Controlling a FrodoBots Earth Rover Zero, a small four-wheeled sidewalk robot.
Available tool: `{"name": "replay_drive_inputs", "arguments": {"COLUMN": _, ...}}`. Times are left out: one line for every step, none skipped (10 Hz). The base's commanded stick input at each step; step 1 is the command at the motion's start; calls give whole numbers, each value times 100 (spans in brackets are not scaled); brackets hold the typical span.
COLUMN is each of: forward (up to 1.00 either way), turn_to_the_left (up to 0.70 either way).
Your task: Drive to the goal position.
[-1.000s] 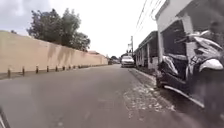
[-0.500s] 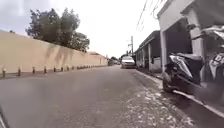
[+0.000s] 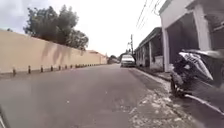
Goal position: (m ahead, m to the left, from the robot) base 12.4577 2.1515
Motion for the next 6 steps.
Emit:
{"name": "replay_drive_inputs", "arguments": {"forward": 70, "turn_to_the_left": 1}}
{"name": "replay_drive_inputs", "arguments": {"forward": 70, "turn_to_the_left": 1}}
{"name": "replay_drive_inputs", "arguments": {"forward": 70, "turn_to_the_left": 1}}
{"name": "replay_drive_inputs", "arguments": {"forward": 70, "turn_to_the_left": 1}}
{"name": "replay_drive_inputs", "arguments": {"forward": 70, "turn_to_the_left": 1}}
{"name": "replay_drive_inputs", "arguments": {"forward": 70, "turn_to_the_left": 1}}
